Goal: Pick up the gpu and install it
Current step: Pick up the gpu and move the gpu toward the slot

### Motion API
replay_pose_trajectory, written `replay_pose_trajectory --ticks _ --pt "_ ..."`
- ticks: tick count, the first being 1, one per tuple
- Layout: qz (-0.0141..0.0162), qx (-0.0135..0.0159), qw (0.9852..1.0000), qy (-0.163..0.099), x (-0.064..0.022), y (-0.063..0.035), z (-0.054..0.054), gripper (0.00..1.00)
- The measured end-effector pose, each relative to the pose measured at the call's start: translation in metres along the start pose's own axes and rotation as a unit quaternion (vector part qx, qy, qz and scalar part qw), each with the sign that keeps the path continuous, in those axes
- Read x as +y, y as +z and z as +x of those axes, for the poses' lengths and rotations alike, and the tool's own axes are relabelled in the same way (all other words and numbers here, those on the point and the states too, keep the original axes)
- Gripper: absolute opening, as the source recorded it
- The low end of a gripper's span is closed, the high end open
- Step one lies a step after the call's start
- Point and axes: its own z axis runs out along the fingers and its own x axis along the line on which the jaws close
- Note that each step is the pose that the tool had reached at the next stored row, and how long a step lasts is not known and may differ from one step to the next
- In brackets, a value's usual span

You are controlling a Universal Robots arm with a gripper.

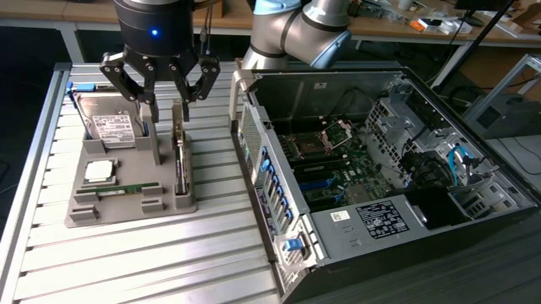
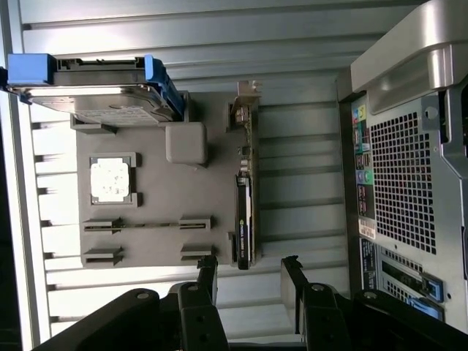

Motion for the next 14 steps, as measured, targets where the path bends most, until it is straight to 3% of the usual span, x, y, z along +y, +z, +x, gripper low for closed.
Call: replay_pose_trajectory --ticks 14 --pt "0.0000 0.0000 1.0000 0.000 -0.0001 0.0024 0.0000 0.48"
